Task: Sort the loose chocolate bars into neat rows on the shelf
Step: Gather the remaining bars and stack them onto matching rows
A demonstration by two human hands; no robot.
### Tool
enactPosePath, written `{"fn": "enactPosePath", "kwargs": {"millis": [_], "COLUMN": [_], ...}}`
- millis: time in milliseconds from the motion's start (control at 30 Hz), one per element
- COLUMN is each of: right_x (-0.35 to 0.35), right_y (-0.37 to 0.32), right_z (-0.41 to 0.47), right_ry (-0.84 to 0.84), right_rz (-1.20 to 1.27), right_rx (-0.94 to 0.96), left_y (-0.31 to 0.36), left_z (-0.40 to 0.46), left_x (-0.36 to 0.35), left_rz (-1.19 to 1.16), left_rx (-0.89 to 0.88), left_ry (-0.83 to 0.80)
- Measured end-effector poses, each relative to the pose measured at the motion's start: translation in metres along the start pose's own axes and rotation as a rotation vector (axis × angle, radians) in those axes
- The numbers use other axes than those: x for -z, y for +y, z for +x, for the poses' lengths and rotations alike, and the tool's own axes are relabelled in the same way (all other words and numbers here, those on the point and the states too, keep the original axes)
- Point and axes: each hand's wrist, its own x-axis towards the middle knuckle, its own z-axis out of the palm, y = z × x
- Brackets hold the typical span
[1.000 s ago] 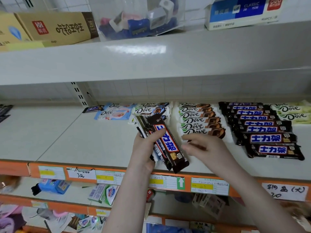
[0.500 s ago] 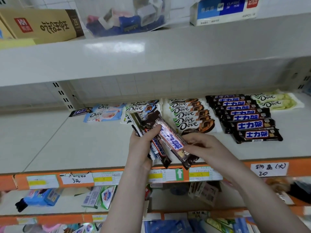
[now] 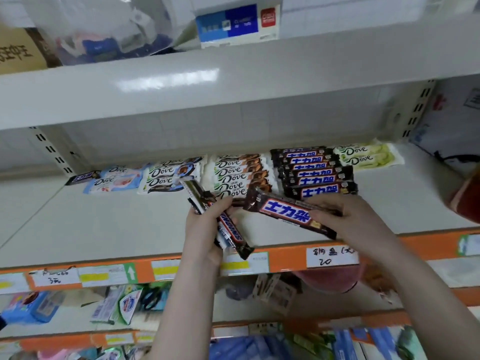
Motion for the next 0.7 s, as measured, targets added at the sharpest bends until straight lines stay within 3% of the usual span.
{"fn": "enactPosePath", "kwargs": {"millis": [233,700], "right_x": [0.053,0.059], "right_y": [0.043,0.063], "right_z": [0.008,0.032], "right_ry": [-0.052,-0.123], "right_rz": [-0.175,-0.285], "right_rx": [0.029,0.136], "left_y": [-0.030,-0.035], "left_z": [-0.021,-0.026], "left_x": [-0.048,-0.056], "left_rz": [0.000,-0.021], "left_rx": [-0.026,-0.004], "left_ry": [0.028,0.054]}}
